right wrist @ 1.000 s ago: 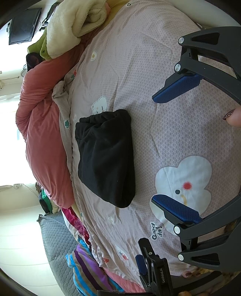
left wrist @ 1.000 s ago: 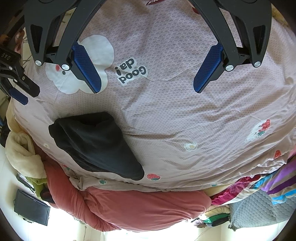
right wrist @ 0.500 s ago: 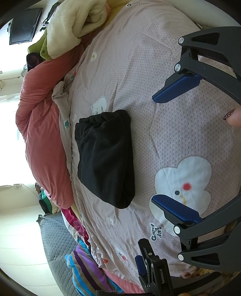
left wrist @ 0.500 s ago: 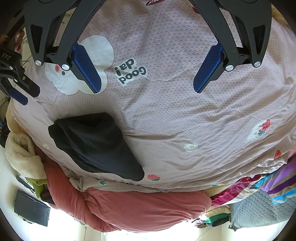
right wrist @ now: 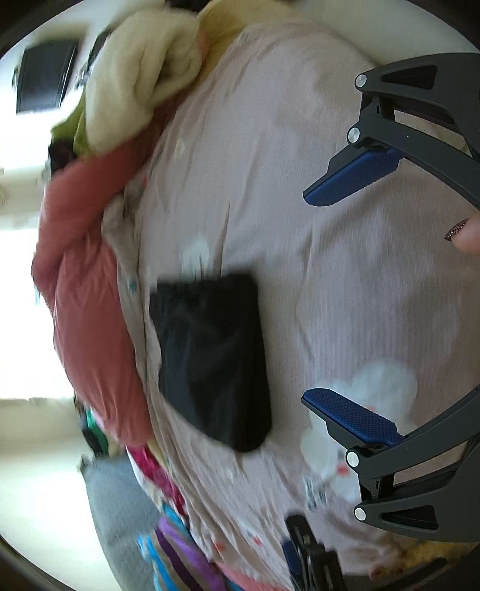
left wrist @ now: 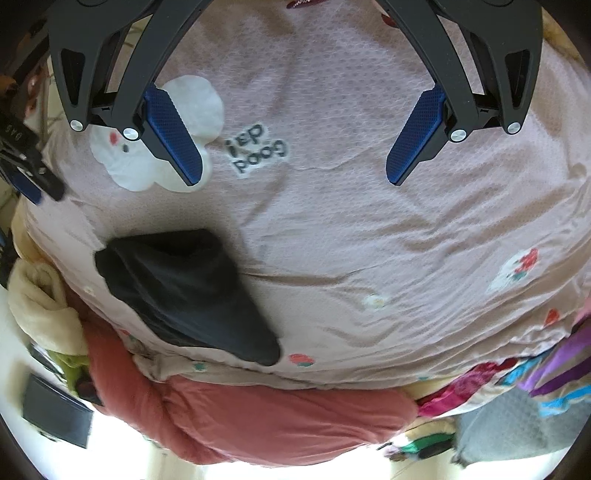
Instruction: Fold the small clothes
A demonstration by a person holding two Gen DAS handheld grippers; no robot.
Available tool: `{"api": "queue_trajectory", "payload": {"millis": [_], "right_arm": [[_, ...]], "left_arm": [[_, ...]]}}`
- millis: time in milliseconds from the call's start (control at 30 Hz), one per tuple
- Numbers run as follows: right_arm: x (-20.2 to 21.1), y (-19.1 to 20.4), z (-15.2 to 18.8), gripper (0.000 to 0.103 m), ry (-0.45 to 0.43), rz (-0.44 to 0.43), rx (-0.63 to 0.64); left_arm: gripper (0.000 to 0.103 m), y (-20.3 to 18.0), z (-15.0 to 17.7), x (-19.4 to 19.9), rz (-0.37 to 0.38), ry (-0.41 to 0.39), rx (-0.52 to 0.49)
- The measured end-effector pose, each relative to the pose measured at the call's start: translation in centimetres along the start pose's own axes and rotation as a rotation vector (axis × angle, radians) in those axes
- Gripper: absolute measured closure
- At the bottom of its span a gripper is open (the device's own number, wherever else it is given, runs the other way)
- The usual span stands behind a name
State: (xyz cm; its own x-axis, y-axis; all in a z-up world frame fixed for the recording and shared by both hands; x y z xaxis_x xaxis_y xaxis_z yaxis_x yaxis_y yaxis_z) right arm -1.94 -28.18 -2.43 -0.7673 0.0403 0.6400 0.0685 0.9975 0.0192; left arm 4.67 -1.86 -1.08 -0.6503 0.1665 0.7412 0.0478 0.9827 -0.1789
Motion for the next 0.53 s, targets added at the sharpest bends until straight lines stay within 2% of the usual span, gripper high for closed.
{"api": "queue_trajectory", "payload": {"millis": [200, 300, 367, 433, 533], "right_arm": [[1.1, -9.2, 1.9, 0.005, 0.021, 0.266, -0.197], [1.7, -15.8, 3.7, 0.005, 0.072, 0.424, -0.339], [2.4, -20.6, 5.1, 0.005, 0.089, 0.543, -0.422], [2.6, -25.2, 6.5, 0.005, 0.128, 0.661, -0.473], [2.5, -30.7, 8.4, 0.005, 0.175, 0.77, -0.55]], "left_arm": [[0.01, 4.8, -2.0, 0.3, -0.057, -0.009, 0.146], [0.01, 9.6, -4.0, 1.0, -0.127, -0.028, 0.27], [0.01, 13.7, -5.5, 1.7, -0.19, -0.052, 0.374], [0.01, 18.8, -7.2, 2.2, -0.297, -0.067, 0.47], [0.01, 26.2, -9.4, 2.7, -0.454, -0.097, 0.606]]}}
Point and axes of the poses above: each gripper's, at about its wrist camera, not at the fingertips, and x roughly against the way its jaws point, y to its left, z to its underside, the point moved 1 cm from there along -x, roughly the way its jaws point, and after that the axes turned 5 degrees about x, right-handed, at the moved point
